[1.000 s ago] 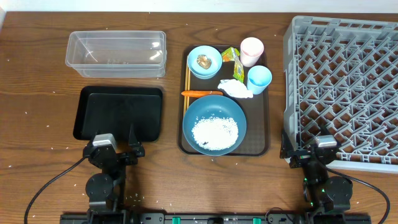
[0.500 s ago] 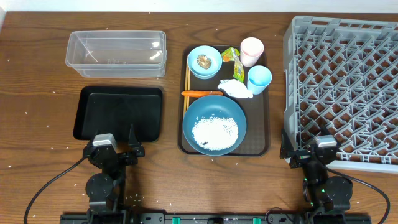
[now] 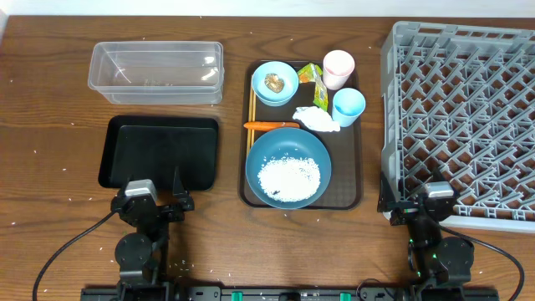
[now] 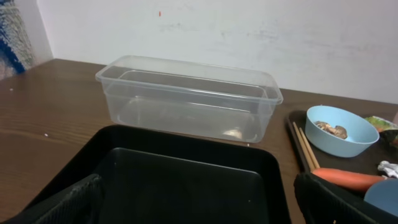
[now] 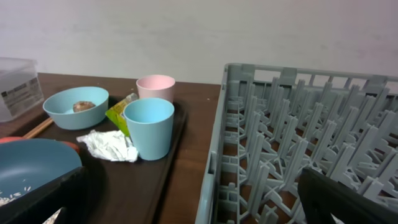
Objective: Sort waste into correct bins and load items into the dishwasher rack
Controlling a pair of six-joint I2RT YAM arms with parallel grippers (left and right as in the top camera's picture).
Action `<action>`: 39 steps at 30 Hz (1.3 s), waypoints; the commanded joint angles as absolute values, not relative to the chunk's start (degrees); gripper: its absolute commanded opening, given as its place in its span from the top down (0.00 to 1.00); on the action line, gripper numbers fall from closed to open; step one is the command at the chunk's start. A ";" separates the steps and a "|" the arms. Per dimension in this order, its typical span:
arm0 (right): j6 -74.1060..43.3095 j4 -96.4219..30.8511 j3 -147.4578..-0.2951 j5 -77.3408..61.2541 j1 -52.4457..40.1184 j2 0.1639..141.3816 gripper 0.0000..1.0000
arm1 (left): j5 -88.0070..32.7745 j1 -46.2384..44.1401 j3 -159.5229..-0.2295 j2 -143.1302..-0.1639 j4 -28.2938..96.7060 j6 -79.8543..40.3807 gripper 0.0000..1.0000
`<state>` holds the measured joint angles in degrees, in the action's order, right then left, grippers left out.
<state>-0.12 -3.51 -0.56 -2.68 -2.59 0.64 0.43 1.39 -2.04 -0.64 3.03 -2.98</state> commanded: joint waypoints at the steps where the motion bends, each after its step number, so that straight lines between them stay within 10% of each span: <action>1: 0.14 -2.39 -0.32 -1.76 -2.55 0.45 0.01 | 1.96 1.21 -0.23 -0.67 3.79 -1.52 0.02; 24: -7.29 14.63 -2.26 -7.46 -2.55 6.50 0.01 | -6.87 1.21 -3.46 -3.05 0.75 -3.73 0.02; 39: -7.22 18.37 -22.02 -18.57 -2.55 36.75 0.01 | -7.16 1.21 -25.12 -33.23 0.99 -3.68 0.02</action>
<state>-6.57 18.26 -17.47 -13.98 -2.59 31.99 -6.11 1.39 -20.40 -28.45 1.06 -3.18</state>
